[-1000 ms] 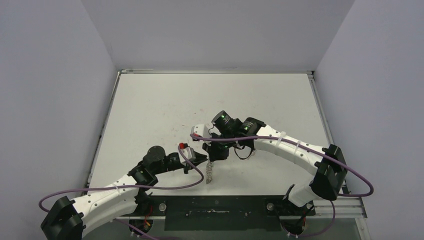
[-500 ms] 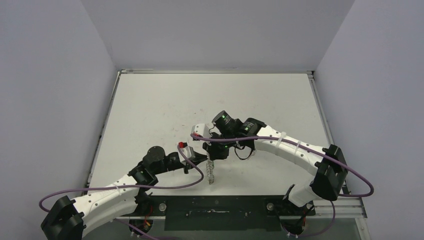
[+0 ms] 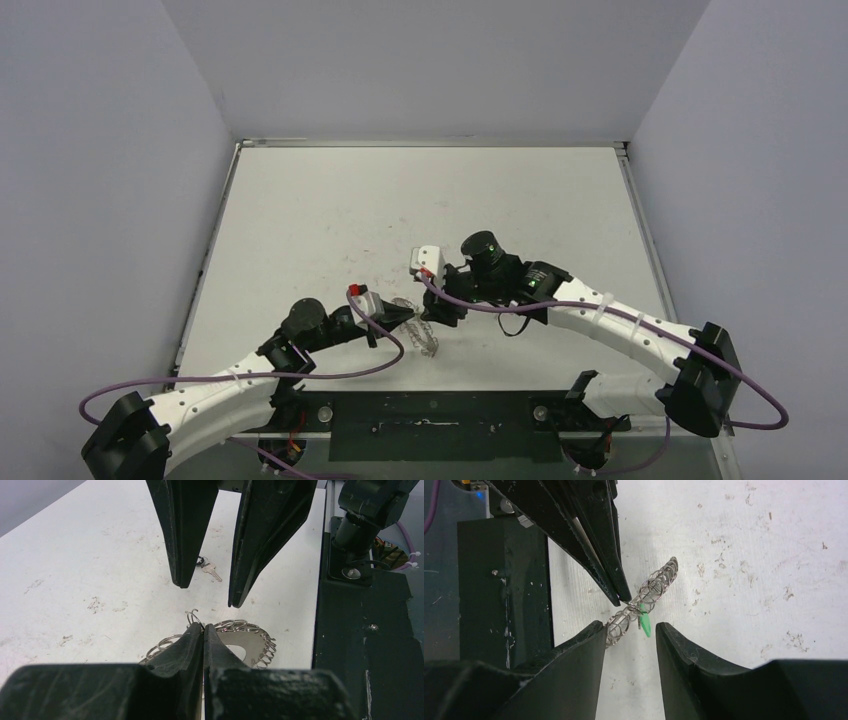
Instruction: Put the keys on the keyring
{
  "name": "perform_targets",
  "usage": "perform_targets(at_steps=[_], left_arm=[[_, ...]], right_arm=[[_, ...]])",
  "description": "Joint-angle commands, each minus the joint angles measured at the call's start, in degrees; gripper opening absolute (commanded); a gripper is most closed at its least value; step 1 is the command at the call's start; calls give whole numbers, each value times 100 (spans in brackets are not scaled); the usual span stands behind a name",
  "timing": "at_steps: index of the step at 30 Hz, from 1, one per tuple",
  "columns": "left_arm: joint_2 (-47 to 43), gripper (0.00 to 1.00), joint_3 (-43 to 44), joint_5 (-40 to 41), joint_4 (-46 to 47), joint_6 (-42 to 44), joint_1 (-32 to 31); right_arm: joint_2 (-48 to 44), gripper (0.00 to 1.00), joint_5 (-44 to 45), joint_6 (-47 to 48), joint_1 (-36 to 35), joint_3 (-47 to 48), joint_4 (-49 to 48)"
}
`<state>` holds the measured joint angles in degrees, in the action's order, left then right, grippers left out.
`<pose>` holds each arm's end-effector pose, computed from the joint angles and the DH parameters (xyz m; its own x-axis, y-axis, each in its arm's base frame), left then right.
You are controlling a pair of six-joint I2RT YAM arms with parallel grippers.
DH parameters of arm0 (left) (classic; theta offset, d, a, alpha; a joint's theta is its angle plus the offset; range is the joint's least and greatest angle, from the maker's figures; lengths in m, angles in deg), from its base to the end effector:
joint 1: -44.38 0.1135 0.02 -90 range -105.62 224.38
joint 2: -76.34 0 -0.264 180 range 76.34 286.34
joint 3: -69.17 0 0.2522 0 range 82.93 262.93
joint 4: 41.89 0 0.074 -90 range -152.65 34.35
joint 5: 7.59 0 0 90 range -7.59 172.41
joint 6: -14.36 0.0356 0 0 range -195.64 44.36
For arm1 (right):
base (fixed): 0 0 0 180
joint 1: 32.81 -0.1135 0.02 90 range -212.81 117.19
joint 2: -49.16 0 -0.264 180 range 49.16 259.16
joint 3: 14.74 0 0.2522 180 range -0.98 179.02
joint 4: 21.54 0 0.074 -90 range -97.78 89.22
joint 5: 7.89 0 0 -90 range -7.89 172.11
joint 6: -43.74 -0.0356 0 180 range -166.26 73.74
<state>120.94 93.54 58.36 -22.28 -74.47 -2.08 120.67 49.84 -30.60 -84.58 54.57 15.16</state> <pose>0.1102 -0.1370 0.2105 0.0118 0.0147 -0.9998 0.9426 0.3334 0.0160 0.1517 0.2233 0.2888 -0.1255 -0.5281 -0.8399 -0.9920 0.0564 0.1128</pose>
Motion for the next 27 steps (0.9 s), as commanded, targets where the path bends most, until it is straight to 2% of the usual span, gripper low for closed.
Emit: perform_targets(at_steps=[1, 12, 27], left_arm=[[-125, 0, 3, 59, 540, -86, -23], [-176, 0, -4, 24, 445, -86, -22], [-276, 0, -15, 58, 331, -86, -22]], right_arm=[[-125, 42, -244, 55, 47, -171, -855], [-101, 42, -663, 452, 438, -766, -1816], [338, 40, -2111, 1146, 633, -743, -1979]])
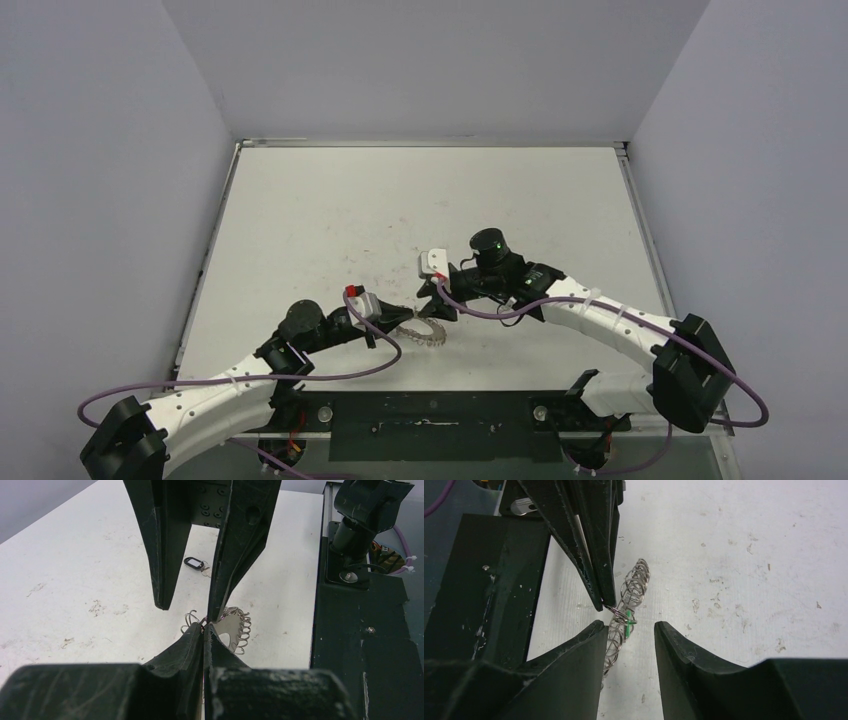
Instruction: Put the keys on the keyring
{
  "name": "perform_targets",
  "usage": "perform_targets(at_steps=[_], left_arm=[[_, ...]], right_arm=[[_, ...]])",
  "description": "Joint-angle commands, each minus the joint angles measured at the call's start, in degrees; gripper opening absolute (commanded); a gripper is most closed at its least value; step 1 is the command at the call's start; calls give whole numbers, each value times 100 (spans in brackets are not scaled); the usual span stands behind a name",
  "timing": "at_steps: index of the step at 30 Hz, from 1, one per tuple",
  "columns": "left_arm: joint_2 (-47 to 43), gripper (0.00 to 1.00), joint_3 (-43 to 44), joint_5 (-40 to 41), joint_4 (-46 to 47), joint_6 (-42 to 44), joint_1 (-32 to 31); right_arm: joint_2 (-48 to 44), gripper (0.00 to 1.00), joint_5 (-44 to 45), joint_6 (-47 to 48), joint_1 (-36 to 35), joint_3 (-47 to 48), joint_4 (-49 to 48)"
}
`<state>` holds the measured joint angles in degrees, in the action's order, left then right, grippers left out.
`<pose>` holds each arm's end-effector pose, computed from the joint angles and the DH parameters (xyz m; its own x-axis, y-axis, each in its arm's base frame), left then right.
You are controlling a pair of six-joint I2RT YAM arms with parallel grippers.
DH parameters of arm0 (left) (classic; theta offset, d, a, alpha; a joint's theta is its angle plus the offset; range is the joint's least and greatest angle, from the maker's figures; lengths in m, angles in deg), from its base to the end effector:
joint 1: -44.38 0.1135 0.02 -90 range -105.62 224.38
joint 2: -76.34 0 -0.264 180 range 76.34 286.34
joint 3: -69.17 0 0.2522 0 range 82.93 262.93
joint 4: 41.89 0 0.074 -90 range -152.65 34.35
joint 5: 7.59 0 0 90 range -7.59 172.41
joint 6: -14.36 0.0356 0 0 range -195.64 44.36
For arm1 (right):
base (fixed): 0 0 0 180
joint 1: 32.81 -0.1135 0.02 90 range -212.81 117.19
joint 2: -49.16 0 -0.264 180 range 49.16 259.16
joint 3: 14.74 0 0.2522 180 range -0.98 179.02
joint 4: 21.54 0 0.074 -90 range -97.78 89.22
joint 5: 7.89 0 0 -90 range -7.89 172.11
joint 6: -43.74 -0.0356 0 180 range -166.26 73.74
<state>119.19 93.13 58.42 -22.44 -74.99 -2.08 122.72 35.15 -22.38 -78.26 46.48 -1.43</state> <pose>0.1077 -0.1344 0.2124 0.0174 -0.0033 -0.9998 0.9422 0.3347 0.0153 0.1741 0.2139 0.2601 0.0279 -0.3655 -0.9304 -0.9928 -0.1189 0.0170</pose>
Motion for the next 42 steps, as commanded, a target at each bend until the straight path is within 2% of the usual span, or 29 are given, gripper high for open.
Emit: perform_targets(at_steps=[1, 11, 18, 21, 23, 25, 26, 33, 37, 38, 42], left_arm=[[-96, 0, 26, 52, 344, -32, -21], [-110, 0, 38, 69, 304, -35, -23], [-171, 0, 38, 77, 244, -29, -22], [-200, 0, 35, 95, 214, -27, -21], [-222, 0, 36, 104, 191, -21, -24], [-237, 0, 28, 113, 173, -21, -21], [-236, 0, 26, 120, 170, -18, -27], [-275, 0, 41, 246, 87, -12, -22], [-348, 0, 210, 370, -336, 143, -27], [-368, 1, 263, 399, -466, 203, -29], [-461, 18, 392, 503, -760, 353, -23]], right_arm=[[169, 40, -693, 340, 1, 76, -299], [240, 30, -797, 242, -30, 88, -465], [207, 28, -794, 102, -31, -18, -814], [229, 19, -844, 99, -32, 7, -823], [251, 10, -870, 127, -30, 49, -735], [277, 1, -899, 191, -25, 120, -567], [292, 0, -909, 221, -31, 157, -420], [234, 0, -666, 169, -46, 457, 217], [206, 0, -24, 89, -210, 791, 1034], [239, 0, 176, 75, -269, 927, 1301], [490, 0, 921, -133, -520, 1541, 2271]])
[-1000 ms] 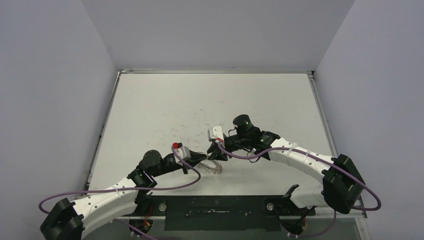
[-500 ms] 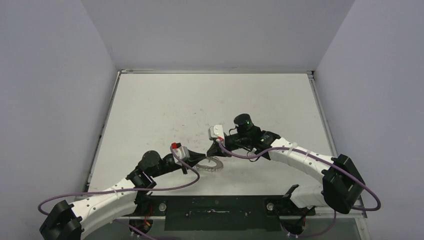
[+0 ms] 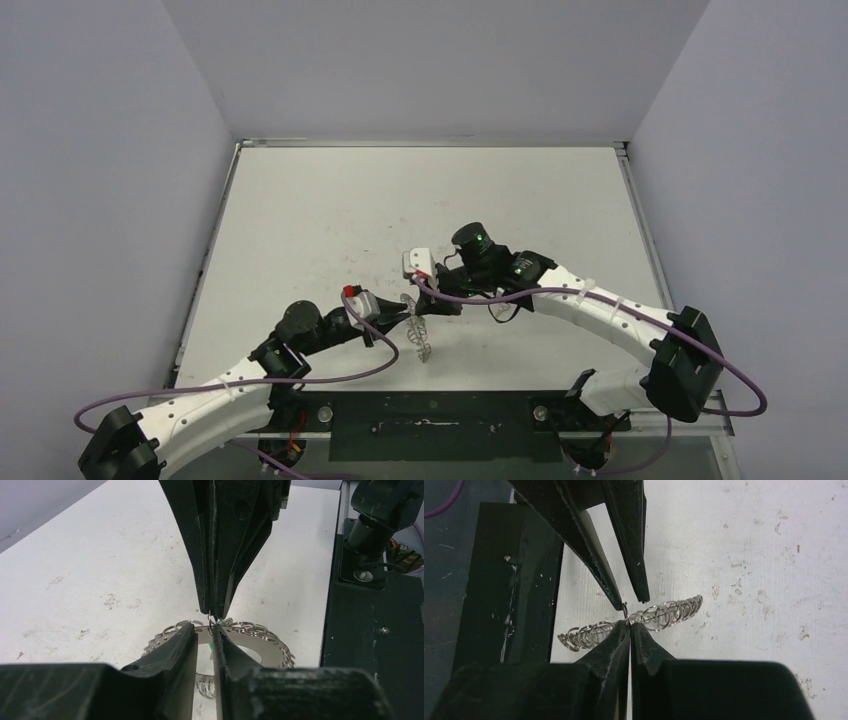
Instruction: Put the keys on the keyring
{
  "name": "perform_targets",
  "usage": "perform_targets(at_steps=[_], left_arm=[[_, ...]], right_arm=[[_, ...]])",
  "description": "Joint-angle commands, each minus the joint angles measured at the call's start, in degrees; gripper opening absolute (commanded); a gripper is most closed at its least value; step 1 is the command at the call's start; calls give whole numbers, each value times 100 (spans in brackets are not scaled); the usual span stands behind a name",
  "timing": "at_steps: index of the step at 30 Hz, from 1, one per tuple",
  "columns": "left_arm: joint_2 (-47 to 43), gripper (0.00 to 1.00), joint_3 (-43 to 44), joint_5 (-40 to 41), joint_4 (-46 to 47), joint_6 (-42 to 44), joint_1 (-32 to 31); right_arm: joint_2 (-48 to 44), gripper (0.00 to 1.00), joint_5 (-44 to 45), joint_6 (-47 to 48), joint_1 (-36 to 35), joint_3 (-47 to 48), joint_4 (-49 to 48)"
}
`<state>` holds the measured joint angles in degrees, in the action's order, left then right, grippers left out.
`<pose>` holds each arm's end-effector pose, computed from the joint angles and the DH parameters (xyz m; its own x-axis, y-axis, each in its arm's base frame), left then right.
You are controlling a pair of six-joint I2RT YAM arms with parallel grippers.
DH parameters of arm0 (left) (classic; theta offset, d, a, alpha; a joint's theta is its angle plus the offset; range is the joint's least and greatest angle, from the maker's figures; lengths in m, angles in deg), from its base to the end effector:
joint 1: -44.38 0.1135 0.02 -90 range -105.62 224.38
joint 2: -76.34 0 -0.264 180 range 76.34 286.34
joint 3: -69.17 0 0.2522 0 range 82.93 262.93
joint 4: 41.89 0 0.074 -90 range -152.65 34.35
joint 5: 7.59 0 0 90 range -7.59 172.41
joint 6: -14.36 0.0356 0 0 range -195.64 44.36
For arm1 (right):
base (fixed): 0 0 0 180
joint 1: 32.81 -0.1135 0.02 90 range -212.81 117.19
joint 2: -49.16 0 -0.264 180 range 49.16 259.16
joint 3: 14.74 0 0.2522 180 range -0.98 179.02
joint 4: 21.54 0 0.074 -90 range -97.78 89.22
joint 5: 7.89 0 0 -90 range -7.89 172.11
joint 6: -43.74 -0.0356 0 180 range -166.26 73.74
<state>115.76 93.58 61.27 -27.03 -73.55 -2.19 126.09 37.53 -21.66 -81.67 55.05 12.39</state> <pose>0.1054 -0.1300 0.2155 0.0319 0.0157 -0.9994 0.9247 0.3790 0.0355 0.1690 0.2314 0.2740 -0.0248 -0.4790 -0.8774 -0.9842 -0.1422 0.1054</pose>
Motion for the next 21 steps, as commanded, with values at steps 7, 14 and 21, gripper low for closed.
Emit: perform_targets(at_steps=[7, 14, 21], left_arm=[[-179, 25, 357, 144, -400, 365, -10], [-51, 26, 438, -163, -382, 462, -11], [266, 26, 525, -505, -207, 467, -15]], right_arm=[[507, 0, 1365, -542, -415, 1351, 1820], [707, 0, 1724, -590, -565, 1748, 2212], [861, 0, 1689, -638, -648, 1945, 2299]])
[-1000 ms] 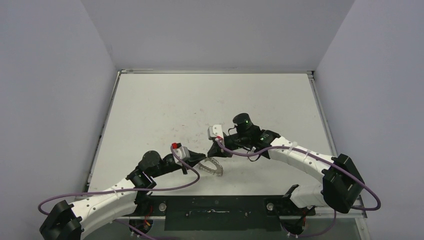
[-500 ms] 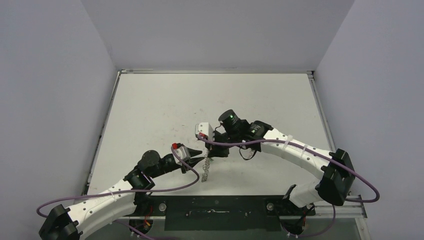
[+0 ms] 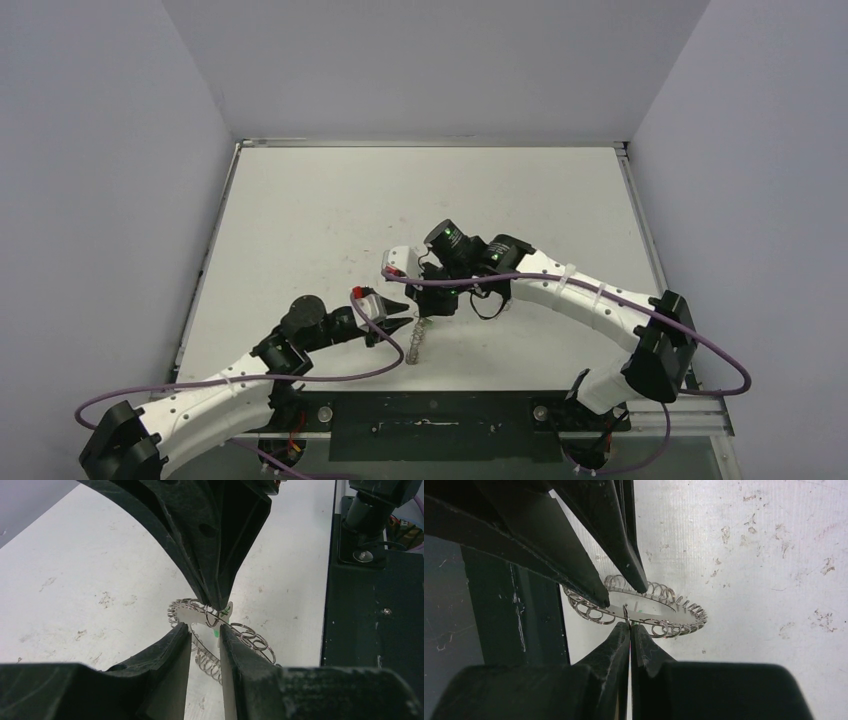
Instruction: Put the keys on the keyring
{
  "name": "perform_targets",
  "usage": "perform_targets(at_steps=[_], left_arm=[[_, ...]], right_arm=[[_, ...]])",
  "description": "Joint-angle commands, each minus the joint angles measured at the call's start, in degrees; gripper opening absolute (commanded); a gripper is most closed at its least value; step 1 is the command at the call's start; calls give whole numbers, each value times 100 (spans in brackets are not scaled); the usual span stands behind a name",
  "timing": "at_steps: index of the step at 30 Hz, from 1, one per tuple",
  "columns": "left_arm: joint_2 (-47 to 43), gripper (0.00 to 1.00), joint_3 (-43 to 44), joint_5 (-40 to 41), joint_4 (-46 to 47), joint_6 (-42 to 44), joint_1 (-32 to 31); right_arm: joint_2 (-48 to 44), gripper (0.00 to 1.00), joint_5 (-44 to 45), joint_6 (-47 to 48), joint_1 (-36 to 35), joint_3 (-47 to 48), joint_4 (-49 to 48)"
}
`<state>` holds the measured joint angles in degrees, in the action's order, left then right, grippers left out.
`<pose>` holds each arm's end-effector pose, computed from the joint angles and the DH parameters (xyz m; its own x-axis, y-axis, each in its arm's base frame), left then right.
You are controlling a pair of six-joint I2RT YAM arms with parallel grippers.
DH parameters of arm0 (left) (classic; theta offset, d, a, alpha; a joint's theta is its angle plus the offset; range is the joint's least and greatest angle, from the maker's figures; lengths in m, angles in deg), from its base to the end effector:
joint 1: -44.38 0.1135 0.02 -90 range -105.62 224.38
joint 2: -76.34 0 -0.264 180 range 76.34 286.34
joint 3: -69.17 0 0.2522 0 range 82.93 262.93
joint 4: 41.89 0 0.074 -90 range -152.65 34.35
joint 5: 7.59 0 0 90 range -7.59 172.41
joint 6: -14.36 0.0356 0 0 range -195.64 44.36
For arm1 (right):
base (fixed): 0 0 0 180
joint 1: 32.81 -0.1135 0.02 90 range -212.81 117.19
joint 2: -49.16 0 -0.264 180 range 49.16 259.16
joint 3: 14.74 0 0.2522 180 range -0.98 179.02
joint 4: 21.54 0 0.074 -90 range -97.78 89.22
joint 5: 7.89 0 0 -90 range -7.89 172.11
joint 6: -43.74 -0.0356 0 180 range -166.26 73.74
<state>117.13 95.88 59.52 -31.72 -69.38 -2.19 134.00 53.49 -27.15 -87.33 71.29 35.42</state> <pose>0.1077 -0.1339 0.2173 0.0554 0.0876 -0.9946 0.9353 0.3440 0.0824 0.1647 0.2604 0.2946 -0.1682 -0.7311 -0.6612 -0.9803 0.0537 0.1900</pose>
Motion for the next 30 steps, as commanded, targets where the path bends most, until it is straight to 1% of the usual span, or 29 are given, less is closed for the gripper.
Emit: perform_targets(at_steps=[1, 5, 12, 23, 24, 26, 29, 30], left_arm=[[165, 26, 302, -350, 314, 29, -13], [338, 26, 313, -423, 440, -8, -18], [552, 19, 298, -426, 606, -51, -10], [640, 19, 313, -437, 873, -177, -19], [634, 18, 307, -450, 883, -177, -18], [605, 13, 300, -469, 878, -181, -14], [558, 0, 279, -492, 857, -181, -15], [549, 0, 272, -496, 847, -189, -16]], right_arm=[[82, 0, 83, -92, -97, 324, -12], [104, 0, -4, -78, -145, 343, -73], [49, 0, -136, -92, -180, 258, -232], [136, 0, -146, -100, -200, 217, -256], [147, 0, -137, -108, -199, 215, -259], [170, 0, -135, -130, -200, 215, -272], [195, 0, -115, -169, -200, 220, -294], [199, 0, -96, -179, -195, 218, -295]])
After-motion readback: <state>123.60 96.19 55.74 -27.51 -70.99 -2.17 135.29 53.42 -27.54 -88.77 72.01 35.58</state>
